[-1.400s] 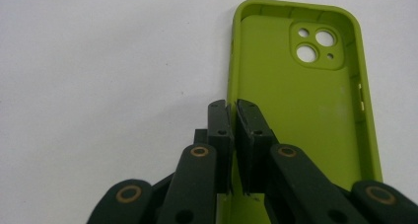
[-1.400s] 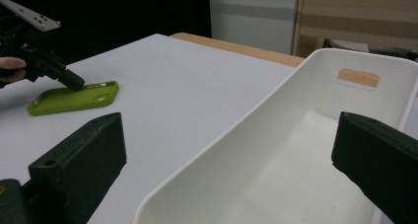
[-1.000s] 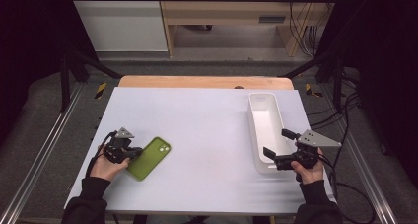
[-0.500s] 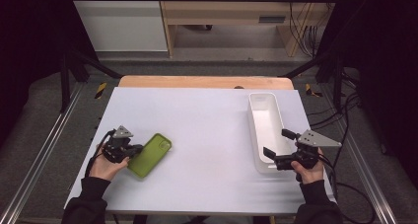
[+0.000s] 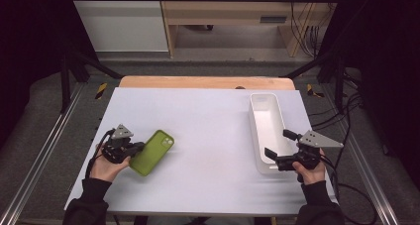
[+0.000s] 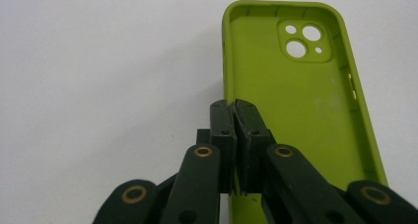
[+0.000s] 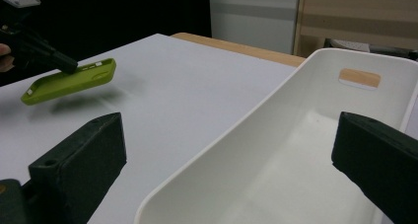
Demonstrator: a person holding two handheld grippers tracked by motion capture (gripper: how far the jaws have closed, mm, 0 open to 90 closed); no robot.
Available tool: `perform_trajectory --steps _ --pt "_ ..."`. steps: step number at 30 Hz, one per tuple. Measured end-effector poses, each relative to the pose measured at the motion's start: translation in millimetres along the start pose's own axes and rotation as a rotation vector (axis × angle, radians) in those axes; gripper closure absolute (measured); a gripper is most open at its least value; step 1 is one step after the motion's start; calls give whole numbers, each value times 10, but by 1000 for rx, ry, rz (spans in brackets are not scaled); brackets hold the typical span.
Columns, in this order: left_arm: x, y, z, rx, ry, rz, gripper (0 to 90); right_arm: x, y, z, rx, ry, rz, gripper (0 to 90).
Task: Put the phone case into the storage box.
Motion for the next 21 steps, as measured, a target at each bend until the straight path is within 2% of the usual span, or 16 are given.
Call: perform_trajectory --steps 8,21 --pt "-59 -58 47 -36 -6 -11 872 2 1 -2 2 -3 1 4" --pt "-188 -137 87 -69 -23 -50 872 4 -4 -3 -2 -2 3 4"
Point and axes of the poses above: each handheld gripper's, and its own axes: z roughly backward along the jaws, y roughly out of its underside, x roughly to its left, the point moved 1 cm from there along -z, roughly forward along the jaws, and after that the axes turned 10 degrees about -x, right-handed, at the moved point
